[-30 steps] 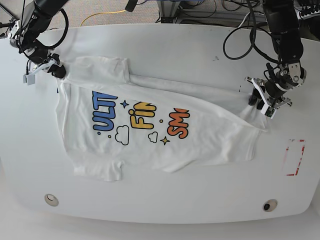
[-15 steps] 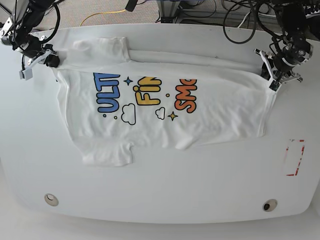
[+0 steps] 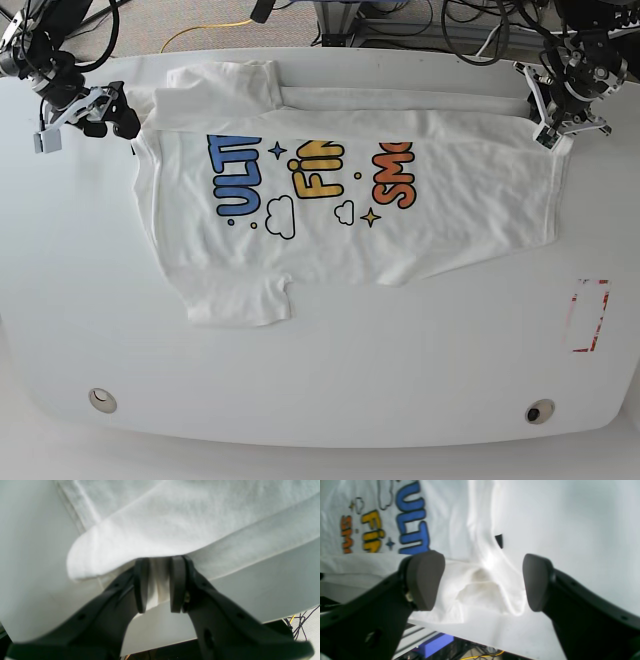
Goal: Fold the T-shirt properly
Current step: 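Hold the collar edge with both grippers and pull it taut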
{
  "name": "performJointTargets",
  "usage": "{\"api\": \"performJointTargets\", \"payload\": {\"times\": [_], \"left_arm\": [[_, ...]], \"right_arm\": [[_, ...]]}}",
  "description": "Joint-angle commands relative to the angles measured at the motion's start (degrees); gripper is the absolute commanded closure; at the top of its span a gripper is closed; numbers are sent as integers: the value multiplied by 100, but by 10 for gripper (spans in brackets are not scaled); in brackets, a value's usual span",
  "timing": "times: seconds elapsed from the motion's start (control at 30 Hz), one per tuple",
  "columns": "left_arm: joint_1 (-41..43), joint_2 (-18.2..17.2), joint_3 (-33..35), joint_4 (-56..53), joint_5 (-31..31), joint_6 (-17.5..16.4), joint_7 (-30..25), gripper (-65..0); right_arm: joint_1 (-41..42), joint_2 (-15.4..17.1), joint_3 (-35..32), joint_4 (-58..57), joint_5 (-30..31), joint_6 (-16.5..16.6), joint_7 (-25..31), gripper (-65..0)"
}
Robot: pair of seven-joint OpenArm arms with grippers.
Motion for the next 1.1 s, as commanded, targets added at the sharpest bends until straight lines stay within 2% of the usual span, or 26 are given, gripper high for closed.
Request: {"api": "performJointTargets", "payload": {"times": [0.0,0.17,0.37,0.5,0.7,0.8,1.07], "left_arm": [[29,-69,-45,106,-4,51,-49,-121],[12,-78,-54,79,5,51,-49,-121],[3,-87,-54,88,5,51,-49,-121],[3,-87,-28,88,5,51,-49,-121],[-23,-96,-19,88,5,51,-49,-121],[-120,-96,-19,97,14,51,-49,-121],[-120,-113,-36,88,14,51,-49,-121]], "right_arm": [[-242,98,51,71,416,30,35,-495],[-673,-209,42,71,890,30,35,-495],[-1016,-500,-11,89,890,30,26,-495],[-1016,-535,-20,62,864,30,26,-495],[-981,-675,-28,62,310,30,26,-495],[-901,-693,-292,62,46,30,26,-495],[-866,-930,-609,62,-173,30,52,-495]]}}
